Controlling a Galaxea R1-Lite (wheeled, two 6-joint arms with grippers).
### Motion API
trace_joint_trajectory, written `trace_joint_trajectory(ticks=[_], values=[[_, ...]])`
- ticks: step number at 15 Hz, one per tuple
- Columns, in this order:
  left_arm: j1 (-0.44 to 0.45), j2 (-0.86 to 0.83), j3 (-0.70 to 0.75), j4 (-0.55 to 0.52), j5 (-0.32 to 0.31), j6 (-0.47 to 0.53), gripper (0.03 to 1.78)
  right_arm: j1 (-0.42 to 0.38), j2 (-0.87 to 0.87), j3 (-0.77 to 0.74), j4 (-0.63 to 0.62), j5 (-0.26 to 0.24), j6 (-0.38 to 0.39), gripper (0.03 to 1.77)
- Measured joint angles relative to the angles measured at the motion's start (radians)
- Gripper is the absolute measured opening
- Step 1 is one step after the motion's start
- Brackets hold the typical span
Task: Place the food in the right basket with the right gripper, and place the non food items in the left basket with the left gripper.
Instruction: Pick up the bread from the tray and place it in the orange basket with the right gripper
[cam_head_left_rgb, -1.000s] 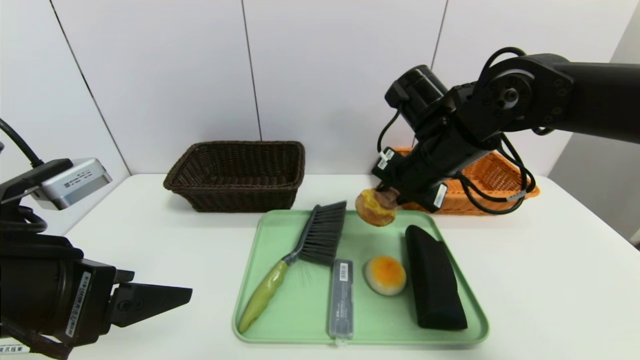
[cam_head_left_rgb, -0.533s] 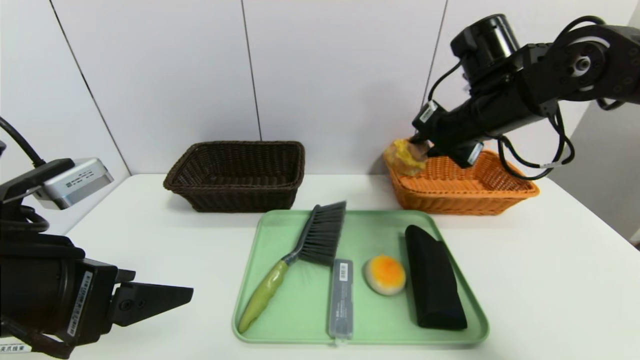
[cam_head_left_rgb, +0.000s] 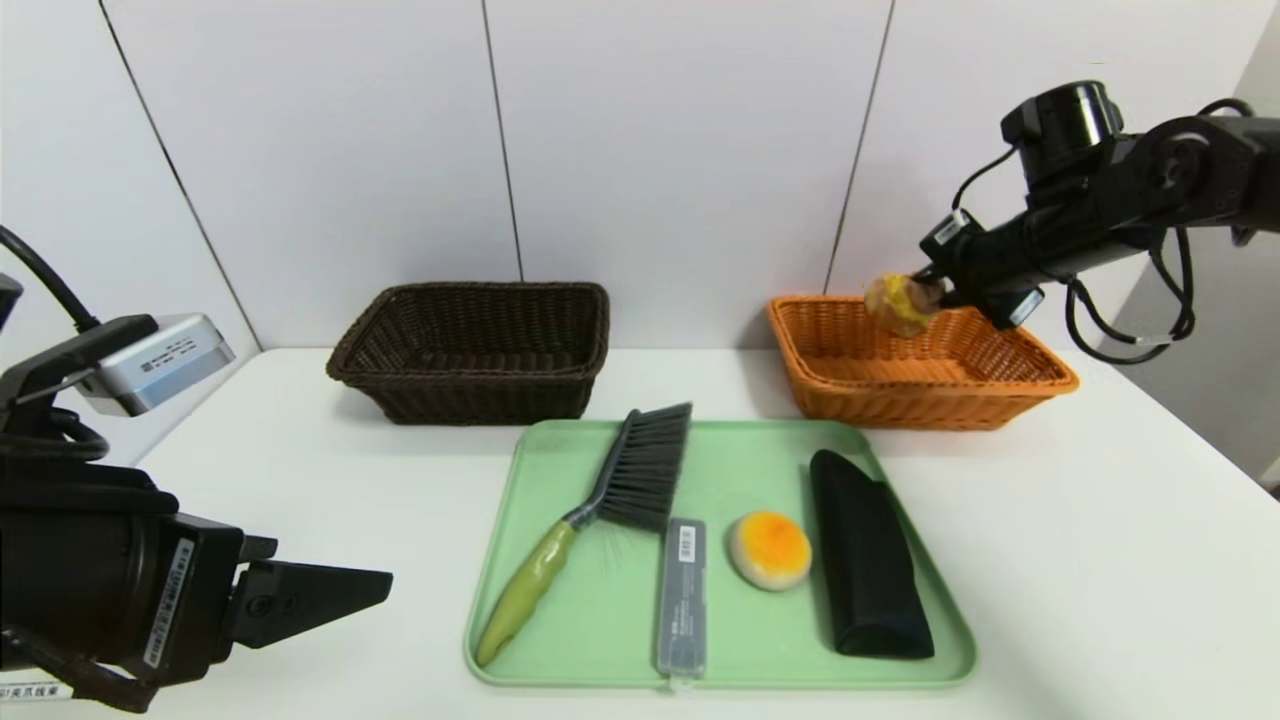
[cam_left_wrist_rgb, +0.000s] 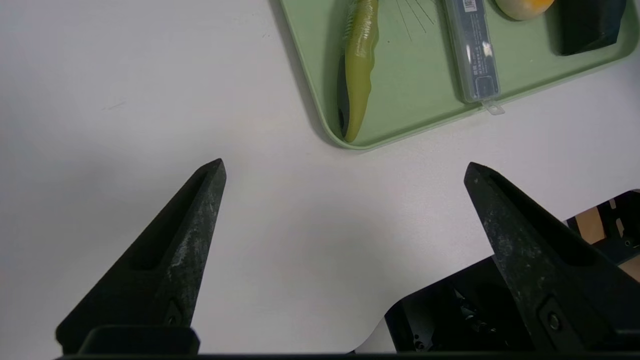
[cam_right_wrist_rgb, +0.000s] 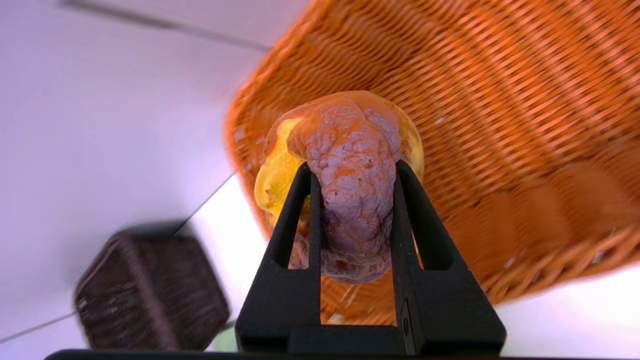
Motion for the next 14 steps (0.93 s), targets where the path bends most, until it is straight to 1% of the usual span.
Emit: trace_joint_trajectory(ticks=[2, 6, 10, 11, 13, 14], values=[[0.0, 0.007, 0.0, -0.001, -0.001, 0.0, 1.69, -0.02, 0.053, 0.0, -0.021, 0.0, -0.02, 0.4], [0.0, 0.016, -0.001, -0.001, 0.0, 0.0, 1.69, -0.049, 0.139, -0.001, -0.103, -0.009, -0.056, 0.4], [0.0, 0.021, 0.001, -0.001, -0.002, -0.001, 1.69, -0.063, 0.186, -0.001, -0.106, -0.01, -0.058, 0.4], [0.0, 0.022, 0.001, -0.001, -0.002, -0.001, 1.69, -0.063, 0.189, -0.002, -0.107, -0.01, -0.059, 0.46], [0.0, 0.023, 0.001, 0.0, -0.002, -0.001, 1.69, -0.064, 0.189, -0.002, -0.109, -0.01, -0.061, 0.75], [0.0, 0.023, 0.001, 0.0, -0.002, -0.001, 1.69, -0.064, 0.188, -0.002, -0.108, -0.01, -0.061, 0.87]])
